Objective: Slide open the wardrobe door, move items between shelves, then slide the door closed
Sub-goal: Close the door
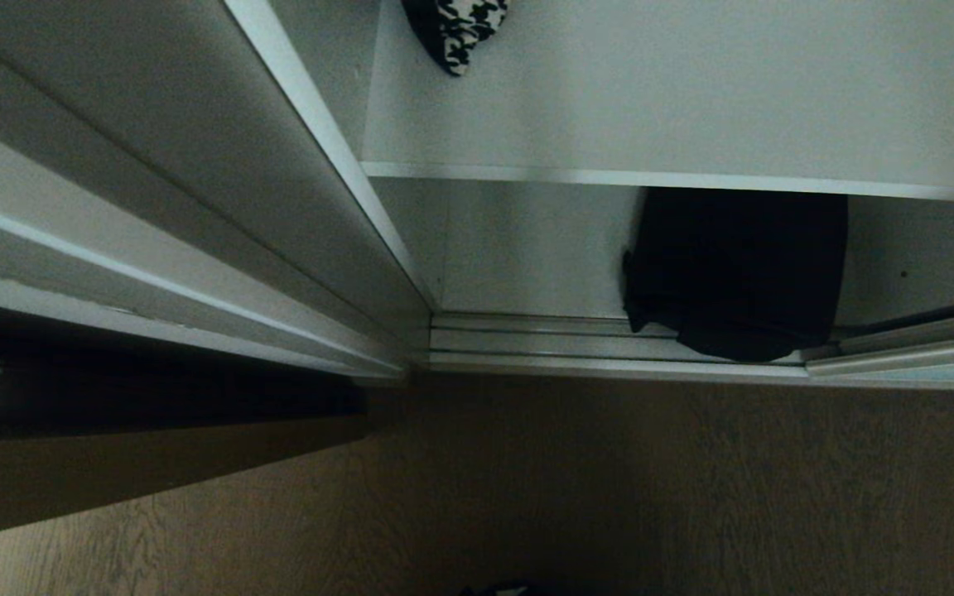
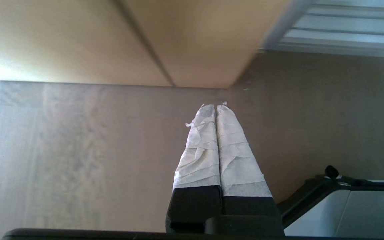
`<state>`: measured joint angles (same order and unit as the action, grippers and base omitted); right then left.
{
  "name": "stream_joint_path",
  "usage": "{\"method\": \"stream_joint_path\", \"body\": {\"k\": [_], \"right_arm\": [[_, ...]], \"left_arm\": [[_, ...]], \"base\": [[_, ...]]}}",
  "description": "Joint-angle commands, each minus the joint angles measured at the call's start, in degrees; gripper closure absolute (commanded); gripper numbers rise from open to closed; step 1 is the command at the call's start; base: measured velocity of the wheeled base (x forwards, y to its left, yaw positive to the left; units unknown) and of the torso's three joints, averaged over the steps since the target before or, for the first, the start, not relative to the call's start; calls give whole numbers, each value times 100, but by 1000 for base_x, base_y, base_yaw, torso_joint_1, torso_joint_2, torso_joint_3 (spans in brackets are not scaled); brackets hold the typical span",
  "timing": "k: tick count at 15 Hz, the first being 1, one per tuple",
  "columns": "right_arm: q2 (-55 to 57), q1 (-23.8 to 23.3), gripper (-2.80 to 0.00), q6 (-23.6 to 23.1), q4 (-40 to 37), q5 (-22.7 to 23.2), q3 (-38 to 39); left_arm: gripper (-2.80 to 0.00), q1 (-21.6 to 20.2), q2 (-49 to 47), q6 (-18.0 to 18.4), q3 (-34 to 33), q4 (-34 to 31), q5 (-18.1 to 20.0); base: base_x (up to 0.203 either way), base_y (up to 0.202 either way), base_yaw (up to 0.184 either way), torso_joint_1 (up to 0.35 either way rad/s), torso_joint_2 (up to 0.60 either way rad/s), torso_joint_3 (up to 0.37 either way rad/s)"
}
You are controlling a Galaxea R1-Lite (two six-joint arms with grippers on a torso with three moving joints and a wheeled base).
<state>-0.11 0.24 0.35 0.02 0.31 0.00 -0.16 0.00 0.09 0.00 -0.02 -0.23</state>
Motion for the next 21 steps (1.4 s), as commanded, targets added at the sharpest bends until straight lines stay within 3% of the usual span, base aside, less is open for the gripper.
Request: {"method": "stream_joint_path", "body": {"k": [1,15,21], "right_arm": [[11,2,0,0,6,4,8],[11,2,0,0,-2,4,0],[11,2,0,0,6,4,5]], "left_arm": [[0,-2,-9,0,0,2,-4],[0,-2,-1,-18,0,2,-4],[0,-2,-1,-18,0,2,-4]], "base": [[0,-198,0,2,2,7],[0,-196,2,2,2,1],[0,-33,-1,1,2,2]]}}
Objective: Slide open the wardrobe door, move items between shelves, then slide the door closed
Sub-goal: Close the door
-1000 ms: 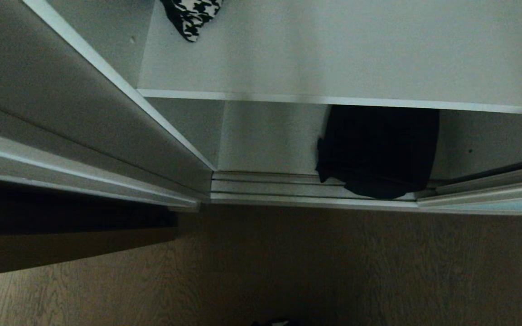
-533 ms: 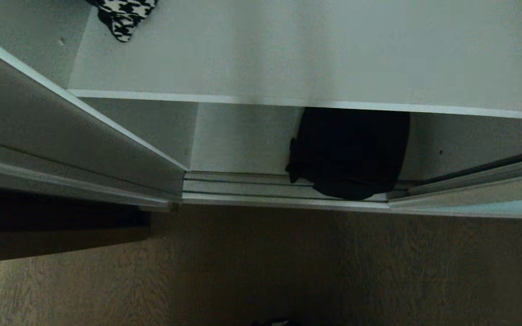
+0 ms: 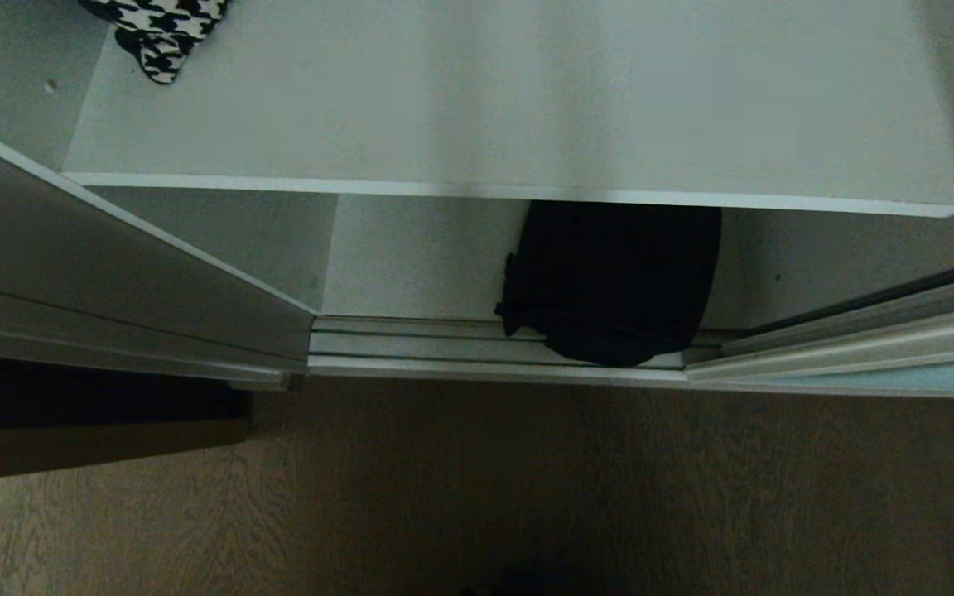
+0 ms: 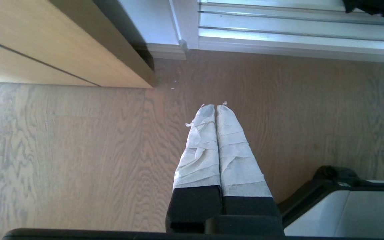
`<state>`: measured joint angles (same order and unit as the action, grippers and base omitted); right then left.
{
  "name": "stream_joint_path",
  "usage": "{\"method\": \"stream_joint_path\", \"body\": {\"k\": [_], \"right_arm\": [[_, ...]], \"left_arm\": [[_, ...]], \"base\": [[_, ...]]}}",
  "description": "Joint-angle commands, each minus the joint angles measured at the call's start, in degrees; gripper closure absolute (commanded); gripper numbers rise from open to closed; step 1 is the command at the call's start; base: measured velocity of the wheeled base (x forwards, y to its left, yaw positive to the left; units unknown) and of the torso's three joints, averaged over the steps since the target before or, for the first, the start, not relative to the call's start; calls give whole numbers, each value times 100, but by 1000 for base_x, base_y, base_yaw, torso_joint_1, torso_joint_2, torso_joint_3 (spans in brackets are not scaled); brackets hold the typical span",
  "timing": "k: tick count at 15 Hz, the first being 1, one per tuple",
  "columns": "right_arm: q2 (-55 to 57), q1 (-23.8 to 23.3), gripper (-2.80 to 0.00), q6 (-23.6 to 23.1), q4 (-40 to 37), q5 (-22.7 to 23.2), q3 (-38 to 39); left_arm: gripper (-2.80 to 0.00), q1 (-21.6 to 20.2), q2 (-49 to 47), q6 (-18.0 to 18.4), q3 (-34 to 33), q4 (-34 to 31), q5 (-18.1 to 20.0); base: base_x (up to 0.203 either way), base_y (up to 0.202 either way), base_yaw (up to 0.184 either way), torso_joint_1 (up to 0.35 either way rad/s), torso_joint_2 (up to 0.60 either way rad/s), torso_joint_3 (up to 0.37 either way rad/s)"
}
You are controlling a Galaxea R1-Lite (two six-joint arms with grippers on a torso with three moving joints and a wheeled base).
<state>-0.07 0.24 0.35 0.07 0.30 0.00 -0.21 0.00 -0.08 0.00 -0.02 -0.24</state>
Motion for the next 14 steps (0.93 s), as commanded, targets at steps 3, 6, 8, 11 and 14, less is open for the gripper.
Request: {"method": "stream_joint_path", "body": {"k": [3,6,8,11,14], "right_arm": [[7,2,0,0,1,5,0],[7,2,0,0,1,5,0],[7,2,0,0,1,5,8],[7,2,0,0,1,5,0],[7,2,0,0,-1,5,0]], "left_arm": [[0,3,-9,-9,0,2,-2],[0,3,-9,-9,0,2,-2],[0,3,-9,-18,0,2,-2],[0,3,-9,-18,0,2,-2],[0,3,-9,-25,0,2,-2]], "base": [[0,0,0,0,-1,24],[0,0,0,4,3,158],[0,0,0,2,-1,194],[0,0,0,6,0,205],[0,0,0,1,2,204]]}}
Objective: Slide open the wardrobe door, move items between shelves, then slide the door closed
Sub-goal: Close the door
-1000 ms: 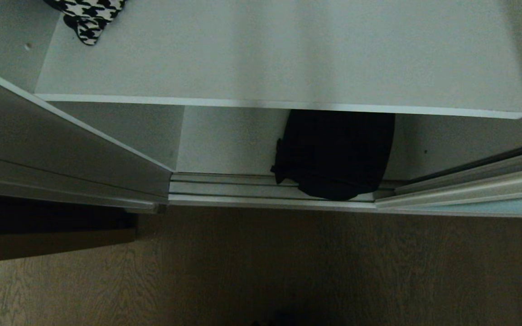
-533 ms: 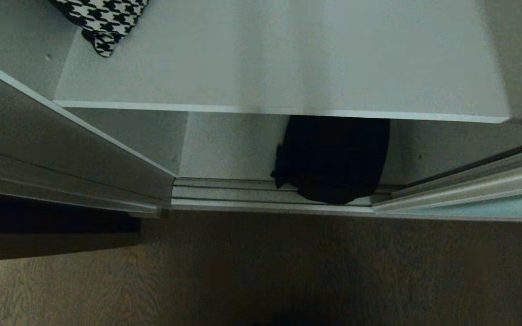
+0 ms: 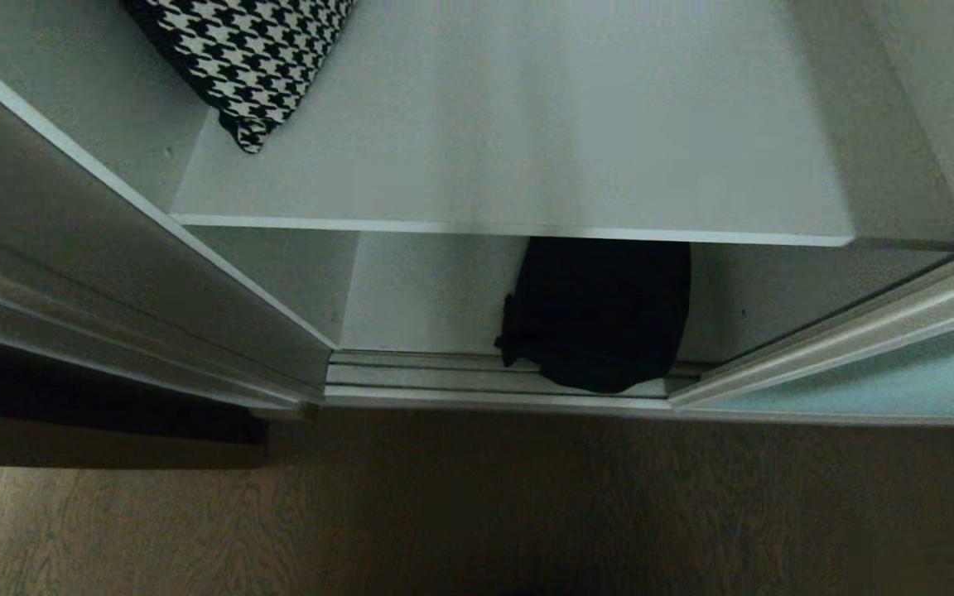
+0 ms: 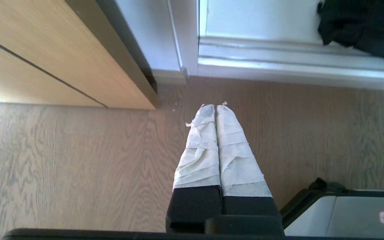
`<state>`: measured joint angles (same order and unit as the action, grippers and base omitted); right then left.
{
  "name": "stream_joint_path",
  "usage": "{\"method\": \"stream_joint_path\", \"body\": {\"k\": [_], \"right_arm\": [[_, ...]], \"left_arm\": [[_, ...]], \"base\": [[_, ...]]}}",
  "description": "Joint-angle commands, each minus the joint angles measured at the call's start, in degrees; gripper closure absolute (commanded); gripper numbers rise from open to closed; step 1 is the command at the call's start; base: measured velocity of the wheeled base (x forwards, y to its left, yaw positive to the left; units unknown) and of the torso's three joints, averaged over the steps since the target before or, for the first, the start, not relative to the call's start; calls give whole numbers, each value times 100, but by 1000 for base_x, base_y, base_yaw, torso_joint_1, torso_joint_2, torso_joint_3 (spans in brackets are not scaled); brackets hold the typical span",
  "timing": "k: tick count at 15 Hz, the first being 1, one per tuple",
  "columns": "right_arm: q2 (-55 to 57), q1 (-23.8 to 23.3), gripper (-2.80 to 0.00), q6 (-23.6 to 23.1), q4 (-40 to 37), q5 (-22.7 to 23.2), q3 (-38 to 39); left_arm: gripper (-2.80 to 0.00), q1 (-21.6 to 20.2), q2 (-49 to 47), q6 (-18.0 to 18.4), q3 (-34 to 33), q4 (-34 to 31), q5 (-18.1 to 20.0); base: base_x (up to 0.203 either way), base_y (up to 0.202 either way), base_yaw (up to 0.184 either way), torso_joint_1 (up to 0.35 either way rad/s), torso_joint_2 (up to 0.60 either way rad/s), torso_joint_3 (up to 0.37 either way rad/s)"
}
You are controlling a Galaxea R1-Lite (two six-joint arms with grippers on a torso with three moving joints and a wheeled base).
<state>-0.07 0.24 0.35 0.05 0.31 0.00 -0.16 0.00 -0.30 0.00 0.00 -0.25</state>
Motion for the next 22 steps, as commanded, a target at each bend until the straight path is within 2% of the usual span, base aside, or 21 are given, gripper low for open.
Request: {"method": "stream_joint_path", "body": {"k": [1,22], "right_arm": [[7,2,0,0,3,4,0],[7,2,0,0,3,4,0]], "left_arm": [[0,-2,-9,3,0,0,-1],[0,-3,-9,-5,0,0,-1]], "base": [[0,0,0,3,2,201],[0,0,0,2,1,201]]}}
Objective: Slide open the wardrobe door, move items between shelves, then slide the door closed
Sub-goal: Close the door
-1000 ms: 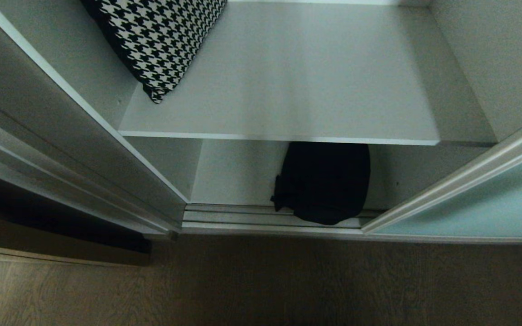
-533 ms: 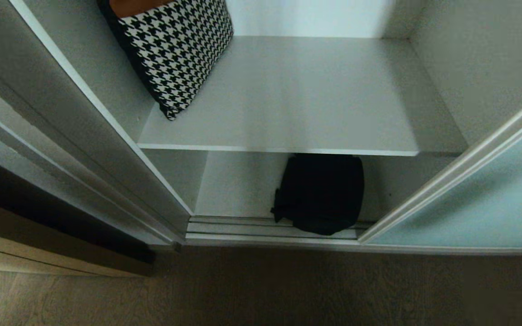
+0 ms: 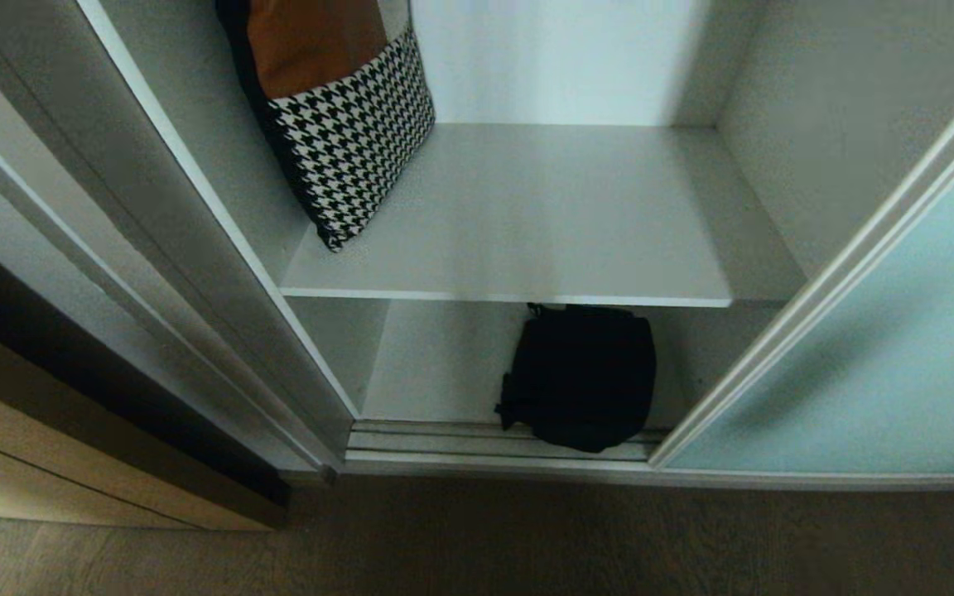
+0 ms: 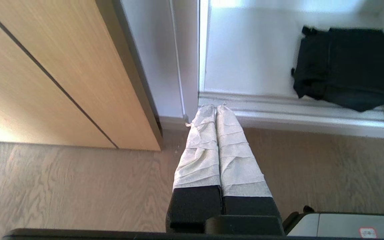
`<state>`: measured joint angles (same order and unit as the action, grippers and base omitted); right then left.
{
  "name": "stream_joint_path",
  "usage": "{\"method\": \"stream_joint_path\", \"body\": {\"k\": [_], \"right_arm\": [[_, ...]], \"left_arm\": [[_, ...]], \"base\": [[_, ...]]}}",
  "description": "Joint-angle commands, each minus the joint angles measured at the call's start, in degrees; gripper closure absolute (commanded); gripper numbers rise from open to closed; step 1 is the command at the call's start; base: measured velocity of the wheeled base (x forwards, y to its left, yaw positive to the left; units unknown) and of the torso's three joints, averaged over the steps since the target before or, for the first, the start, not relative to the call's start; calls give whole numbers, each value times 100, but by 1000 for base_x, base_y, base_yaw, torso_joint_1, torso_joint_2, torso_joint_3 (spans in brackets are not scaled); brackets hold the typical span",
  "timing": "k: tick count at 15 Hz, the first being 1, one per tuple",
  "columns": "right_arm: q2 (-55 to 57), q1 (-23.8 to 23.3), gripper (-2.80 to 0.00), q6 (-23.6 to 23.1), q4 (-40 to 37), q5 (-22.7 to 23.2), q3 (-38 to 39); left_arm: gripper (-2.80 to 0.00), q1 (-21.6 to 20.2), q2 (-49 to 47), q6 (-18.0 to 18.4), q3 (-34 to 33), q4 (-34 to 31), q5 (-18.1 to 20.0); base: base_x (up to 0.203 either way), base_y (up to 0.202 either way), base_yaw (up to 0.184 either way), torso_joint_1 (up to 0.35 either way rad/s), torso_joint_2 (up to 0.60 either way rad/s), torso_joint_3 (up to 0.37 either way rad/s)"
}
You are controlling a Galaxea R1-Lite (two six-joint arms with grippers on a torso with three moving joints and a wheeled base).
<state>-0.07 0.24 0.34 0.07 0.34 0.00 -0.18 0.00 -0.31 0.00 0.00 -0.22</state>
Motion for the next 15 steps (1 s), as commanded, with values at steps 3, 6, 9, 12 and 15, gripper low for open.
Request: {"method": "stream_joint_path", "body": {"k": [3,6,9,12,15], "right_arm": [[7,2,0,1,1,-7,0],[7,2,0,1,0,1,0],[7,2,0,1,1,1,0],[7,2,0,1,1,1,0],[7,2,0,1,1,1,8]], "left_arm": [[0,0,-9,-4,0,0,-4],[0,0,-9,-4,0,0,-4],[0,-2,-9,-4,0,0,-4],[0,-6,-9,-4,0,0,-4],[0,1,-9,-4,0,0,-4]], "base": [[0,0,0,2,1,200],[0,0,0,6,-2,199],[0,0,0,-1,6,200],[0,0,0,2,2,203],[0,0,0,3,2,199]]}}
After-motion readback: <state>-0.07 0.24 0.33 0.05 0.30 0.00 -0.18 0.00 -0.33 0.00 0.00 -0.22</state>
